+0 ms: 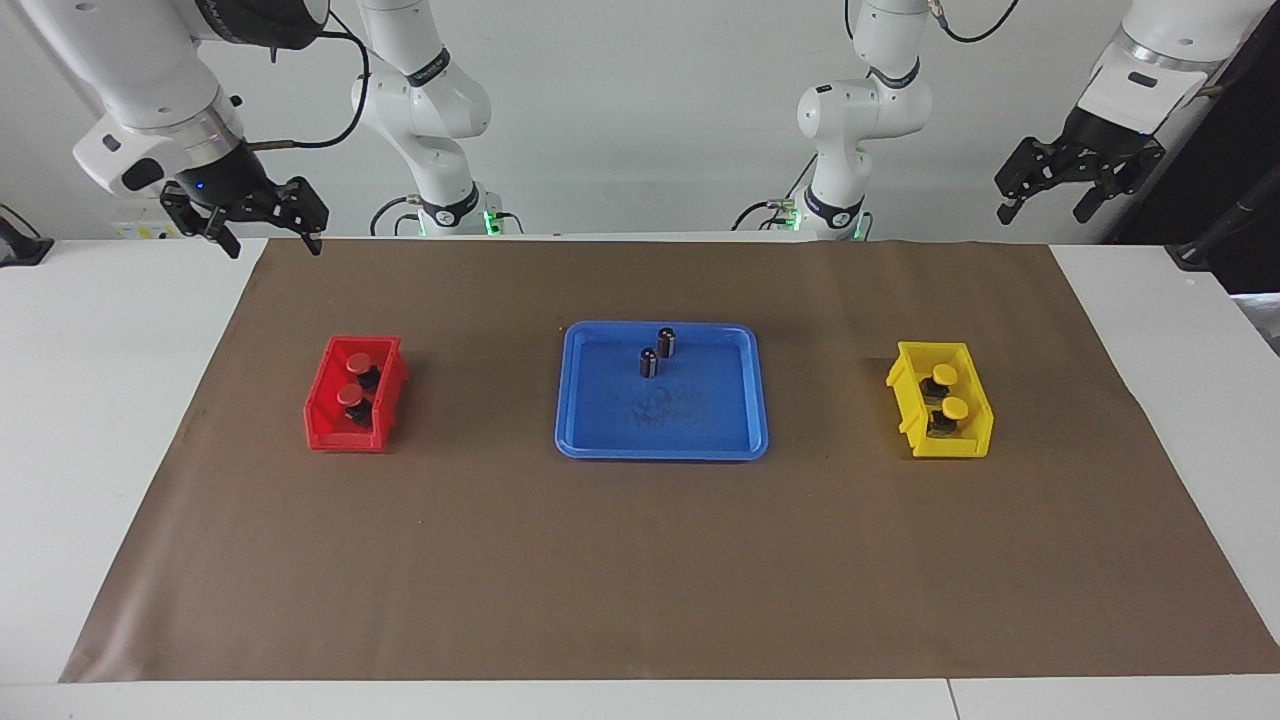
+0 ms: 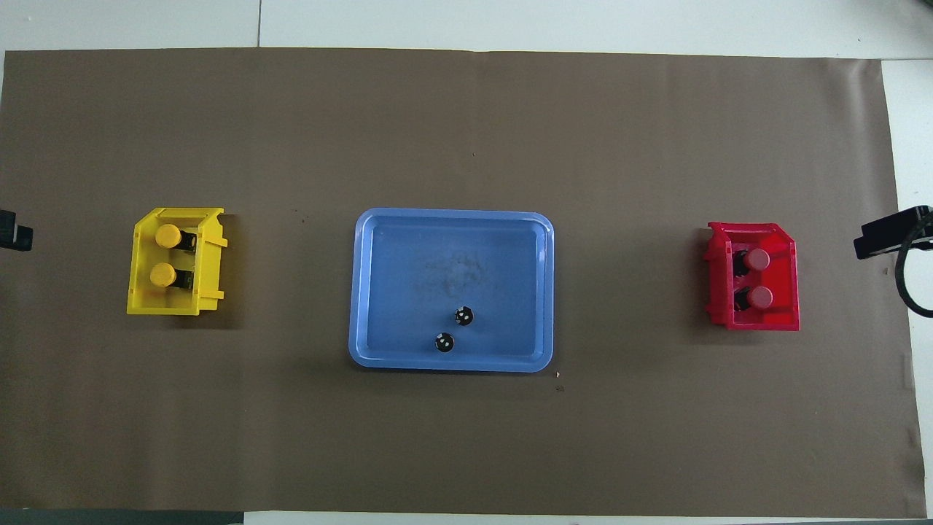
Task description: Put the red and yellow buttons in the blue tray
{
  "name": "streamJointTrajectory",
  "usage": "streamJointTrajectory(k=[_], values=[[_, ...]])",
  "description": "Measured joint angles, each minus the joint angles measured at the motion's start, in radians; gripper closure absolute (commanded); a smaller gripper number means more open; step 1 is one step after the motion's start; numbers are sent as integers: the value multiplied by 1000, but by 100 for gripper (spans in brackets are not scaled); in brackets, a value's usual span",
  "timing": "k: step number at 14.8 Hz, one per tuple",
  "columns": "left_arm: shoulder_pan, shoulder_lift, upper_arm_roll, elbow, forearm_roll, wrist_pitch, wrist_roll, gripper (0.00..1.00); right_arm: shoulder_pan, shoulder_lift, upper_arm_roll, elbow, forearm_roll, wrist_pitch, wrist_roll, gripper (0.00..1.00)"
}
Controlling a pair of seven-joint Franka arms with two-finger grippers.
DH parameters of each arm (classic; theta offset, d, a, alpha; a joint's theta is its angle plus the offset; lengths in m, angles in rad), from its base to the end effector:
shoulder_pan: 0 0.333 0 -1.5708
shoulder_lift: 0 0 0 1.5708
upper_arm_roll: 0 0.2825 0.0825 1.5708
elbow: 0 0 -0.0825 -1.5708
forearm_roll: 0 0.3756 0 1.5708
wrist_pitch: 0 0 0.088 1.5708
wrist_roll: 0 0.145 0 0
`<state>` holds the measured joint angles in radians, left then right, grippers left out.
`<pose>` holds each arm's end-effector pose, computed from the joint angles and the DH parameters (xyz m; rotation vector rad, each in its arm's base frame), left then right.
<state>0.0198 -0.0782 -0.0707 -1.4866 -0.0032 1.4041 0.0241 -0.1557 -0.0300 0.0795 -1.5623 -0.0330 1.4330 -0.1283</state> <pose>0.5042 -0.0277 0.6177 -3.1369 0.1182 0.0070 0.5175 -0.0441 0.5618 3.1117 0.0763 -0.1596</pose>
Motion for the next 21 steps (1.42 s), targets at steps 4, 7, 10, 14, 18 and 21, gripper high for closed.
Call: streamJointTrajectory(k=[4,7,10,14,18,21], values=[[0,0,0,0,0,0,0,0,2,0,5,-3,0,0,0,24],[0,0,0,0,0,0,0,0,3,0,6,-23,2,41,0,26],[0,0,0,0,0,0,0,0,4,2,7,-109,29,180,0,26],[0,0,0,0,0,-1,0,0,5,54,9,-236,33,357,-1,26],[0,0,0,0,0,-1,0,0,5,127,9,-300,33,527,-2,28],[0,0,0,0,0,-1,0,0,4,138,9,-396,33,636,-5,30]])
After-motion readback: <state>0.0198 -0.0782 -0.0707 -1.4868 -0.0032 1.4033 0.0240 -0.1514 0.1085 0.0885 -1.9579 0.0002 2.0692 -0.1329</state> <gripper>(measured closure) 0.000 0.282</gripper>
